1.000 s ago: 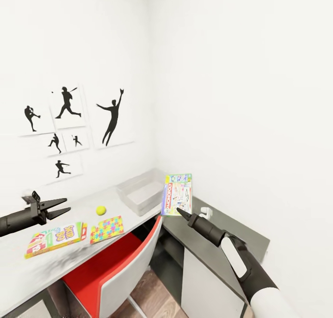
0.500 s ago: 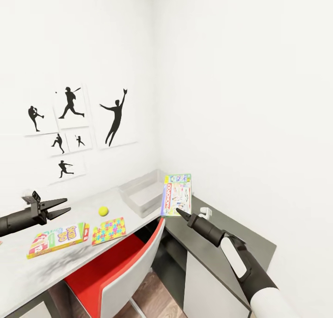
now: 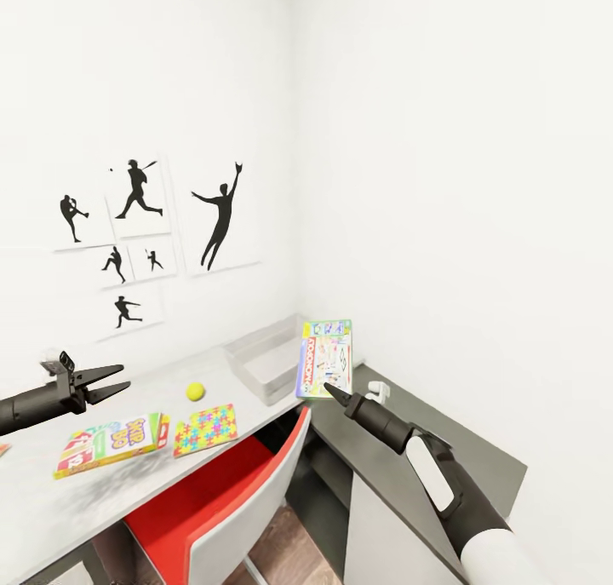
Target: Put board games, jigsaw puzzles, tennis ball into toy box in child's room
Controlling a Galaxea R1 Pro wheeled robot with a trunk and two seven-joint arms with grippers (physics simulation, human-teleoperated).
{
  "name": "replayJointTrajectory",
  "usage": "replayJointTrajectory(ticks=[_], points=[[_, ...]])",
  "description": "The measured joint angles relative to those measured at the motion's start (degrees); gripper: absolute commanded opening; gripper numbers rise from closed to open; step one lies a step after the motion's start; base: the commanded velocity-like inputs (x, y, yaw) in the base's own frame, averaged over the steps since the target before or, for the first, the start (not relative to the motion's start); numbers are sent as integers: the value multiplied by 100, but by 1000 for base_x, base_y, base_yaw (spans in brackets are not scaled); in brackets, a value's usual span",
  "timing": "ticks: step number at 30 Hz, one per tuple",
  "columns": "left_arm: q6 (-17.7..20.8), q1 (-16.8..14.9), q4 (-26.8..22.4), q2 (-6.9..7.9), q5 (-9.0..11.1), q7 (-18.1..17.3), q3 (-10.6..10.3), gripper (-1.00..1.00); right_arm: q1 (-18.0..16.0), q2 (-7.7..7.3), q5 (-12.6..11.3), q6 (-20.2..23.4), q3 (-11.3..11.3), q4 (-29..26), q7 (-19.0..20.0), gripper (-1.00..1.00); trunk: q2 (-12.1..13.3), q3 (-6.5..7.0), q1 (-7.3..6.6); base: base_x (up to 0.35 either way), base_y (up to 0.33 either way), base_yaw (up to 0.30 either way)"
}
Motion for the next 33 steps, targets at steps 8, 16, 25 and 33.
replayJointTrajectory(ticks=[8,16,25,33], points=[[0,0,0,-6,0,0,0,100,0,-1,-1,0,0,0,1,-100,0,0,0,3,0,19],[0,0,0,-7,0,0,-2,100,0,-1,-1,0,0,0,0,-100,-1,0,-1,83,0,0],[0,0,0,-7,0,3,-1,100,0,-1,-1,1,0,0,0,-100,0,0,0,54,0,118],[0,0,0,-7,0,7,-7,100,0,-1,0,0,0,0,0,-100,-1,0,-1,82,0,134]])
